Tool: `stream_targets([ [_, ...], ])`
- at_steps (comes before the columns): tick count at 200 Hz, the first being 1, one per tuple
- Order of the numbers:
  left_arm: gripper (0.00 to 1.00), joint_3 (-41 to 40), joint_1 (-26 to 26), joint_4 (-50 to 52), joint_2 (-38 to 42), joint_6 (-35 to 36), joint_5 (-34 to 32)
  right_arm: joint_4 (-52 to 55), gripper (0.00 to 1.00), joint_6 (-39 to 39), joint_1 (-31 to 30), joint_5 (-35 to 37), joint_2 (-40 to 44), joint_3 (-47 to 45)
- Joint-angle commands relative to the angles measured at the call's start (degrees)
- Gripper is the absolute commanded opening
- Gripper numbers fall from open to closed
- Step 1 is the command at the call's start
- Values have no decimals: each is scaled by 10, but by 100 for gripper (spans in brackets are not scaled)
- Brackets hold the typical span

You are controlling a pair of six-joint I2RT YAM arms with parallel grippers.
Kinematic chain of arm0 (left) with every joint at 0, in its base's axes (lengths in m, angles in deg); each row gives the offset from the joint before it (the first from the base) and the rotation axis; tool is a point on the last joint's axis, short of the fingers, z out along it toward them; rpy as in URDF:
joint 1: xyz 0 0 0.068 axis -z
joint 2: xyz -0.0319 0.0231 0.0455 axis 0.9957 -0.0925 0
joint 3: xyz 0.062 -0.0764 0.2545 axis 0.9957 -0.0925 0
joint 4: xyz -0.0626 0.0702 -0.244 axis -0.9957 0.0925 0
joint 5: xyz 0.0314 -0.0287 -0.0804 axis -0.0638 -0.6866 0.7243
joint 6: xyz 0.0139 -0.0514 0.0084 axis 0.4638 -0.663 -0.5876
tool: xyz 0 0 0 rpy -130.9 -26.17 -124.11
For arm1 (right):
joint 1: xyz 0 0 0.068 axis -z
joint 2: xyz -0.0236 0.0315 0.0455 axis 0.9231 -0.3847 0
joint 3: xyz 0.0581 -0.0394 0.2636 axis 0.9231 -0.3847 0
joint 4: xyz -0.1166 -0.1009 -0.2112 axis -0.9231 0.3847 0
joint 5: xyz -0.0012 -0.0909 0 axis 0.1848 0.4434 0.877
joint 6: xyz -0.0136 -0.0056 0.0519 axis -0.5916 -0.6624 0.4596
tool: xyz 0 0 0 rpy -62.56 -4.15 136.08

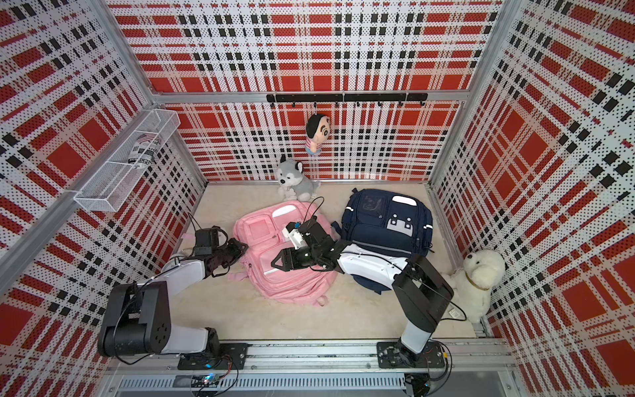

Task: Zip up the backpack
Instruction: Adjust the backpack at the center of the board.

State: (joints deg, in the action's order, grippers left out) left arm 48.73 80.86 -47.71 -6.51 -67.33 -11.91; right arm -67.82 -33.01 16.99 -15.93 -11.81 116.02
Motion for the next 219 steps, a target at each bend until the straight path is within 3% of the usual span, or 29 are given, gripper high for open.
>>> stream_targets([
  [1, 16, -10, 10, -14, 10, 3, 14, -19, 57, 31, -24, -34, -38, 35],
  [16, 10, -13, 15, -15, 17, 4, 14, -23, 57, 47, -39, -38, -68, 56],
  [74, 3, -28, 29, -36, 30, -9, 31, -66, 55, 134, -83, -28, -155, 103],
  [159, 2, -30, 38, -40, 59, -18, 54, -106, 57, 200, -98, 46, -188, 97],
  [219, 3, -35, 48, -48, 64, -27, 65, -157, 56, 252, -106, 61, -232, 102],
])
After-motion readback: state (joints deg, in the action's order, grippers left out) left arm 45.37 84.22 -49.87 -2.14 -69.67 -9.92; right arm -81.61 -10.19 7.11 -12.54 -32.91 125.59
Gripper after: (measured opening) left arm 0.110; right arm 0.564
